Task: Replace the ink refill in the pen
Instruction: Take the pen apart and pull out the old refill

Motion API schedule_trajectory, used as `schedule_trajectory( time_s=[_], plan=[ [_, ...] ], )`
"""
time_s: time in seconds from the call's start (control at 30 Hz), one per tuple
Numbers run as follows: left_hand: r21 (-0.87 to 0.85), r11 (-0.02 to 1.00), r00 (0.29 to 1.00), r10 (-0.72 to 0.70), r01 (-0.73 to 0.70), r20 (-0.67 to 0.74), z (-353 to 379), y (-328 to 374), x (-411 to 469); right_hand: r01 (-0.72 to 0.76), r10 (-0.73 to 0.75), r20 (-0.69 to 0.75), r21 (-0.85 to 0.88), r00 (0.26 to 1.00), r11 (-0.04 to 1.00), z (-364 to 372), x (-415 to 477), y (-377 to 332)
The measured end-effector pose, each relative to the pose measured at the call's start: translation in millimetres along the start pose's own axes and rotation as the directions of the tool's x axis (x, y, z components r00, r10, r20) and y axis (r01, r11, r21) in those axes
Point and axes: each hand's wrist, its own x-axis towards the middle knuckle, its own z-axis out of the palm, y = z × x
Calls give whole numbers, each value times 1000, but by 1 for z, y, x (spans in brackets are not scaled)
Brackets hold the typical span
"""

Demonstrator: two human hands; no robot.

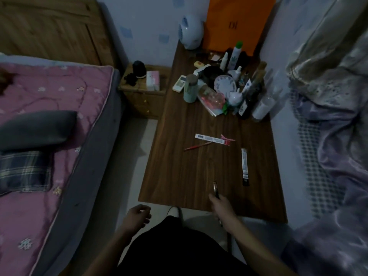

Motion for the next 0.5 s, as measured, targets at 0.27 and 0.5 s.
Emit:
schedule_trajectory(
  time_s=[0.27, 0.5],
  plan=[
    [48, 990, 965, 118, -132, 234, 44, 123, 19, 74, -99, 73, 288, 992, 955, 35, 0, -85],
    [-11, 937, 844, 321, -350, 431, 68, 174, 15, 56, -148, 128, 539, 981, 840, 64, -2, -116]
  ],
)
